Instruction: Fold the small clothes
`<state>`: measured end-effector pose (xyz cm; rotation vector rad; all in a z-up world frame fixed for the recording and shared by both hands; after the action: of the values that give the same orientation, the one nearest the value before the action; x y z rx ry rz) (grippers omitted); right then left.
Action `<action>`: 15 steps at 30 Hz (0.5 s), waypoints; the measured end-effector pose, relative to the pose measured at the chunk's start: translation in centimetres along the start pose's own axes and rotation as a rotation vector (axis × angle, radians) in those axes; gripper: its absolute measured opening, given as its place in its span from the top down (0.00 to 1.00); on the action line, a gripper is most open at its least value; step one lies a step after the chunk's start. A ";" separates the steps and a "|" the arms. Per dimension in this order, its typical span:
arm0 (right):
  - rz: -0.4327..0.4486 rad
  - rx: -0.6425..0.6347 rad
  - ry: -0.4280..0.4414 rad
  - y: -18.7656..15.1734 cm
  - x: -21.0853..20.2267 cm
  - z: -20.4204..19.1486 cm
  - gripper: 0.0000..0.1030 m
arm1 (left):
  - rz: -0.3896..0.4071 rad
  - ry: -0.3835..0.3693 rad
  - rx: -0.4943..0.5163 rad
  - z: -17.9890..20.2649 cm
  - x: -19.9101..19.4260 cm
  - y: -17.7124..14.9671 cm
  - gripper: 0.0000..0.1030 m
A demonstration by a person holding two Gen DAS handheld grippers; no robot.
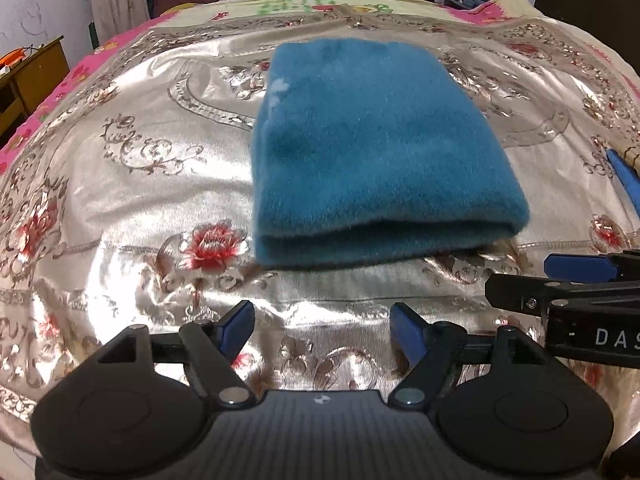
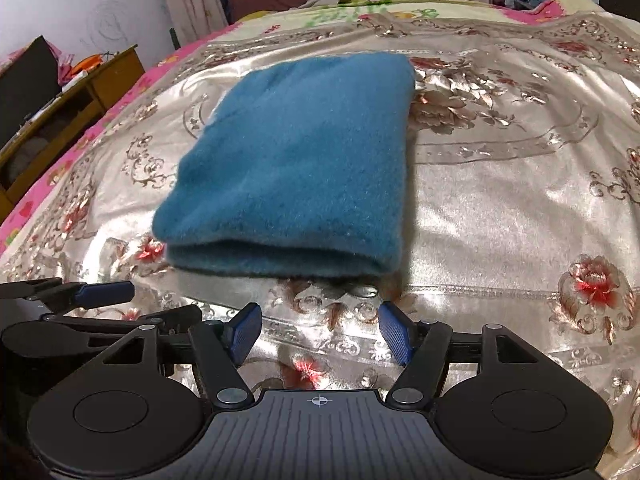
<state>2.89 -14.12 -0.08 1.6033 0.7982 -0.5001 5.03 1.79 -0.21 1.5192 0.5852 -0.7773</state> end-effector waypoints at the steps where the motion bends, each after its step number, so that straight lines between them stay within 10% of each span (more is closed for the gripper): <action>1: -0.002 -0.004 -0.002 -0.1 0.0 -0.1 0.36 | -0.002 0.001 -0.001 0.0 0.0 0.0 0.22; 15: -0.025 0.000 -0.031 -1.1 0.4 0.2 0.31 | -0.052 0.024 -0.012 0.2 0.2 -0.6 0.17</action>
<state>2.38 -14.17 -1.09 1.5833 0.7957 -0.5421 4.71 1.66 -0.73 1.5088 0.6484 -0.7955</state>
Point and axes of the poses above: each gripper's, at about its wrist camera, not at the fingertips, and x roughly the way its jaws point, z to its right, y to its top, the point moved 1 cm from there along x, roughly the way its jaws point, and after that the axes turned 4 degrees about z, right-handed, at the moved point
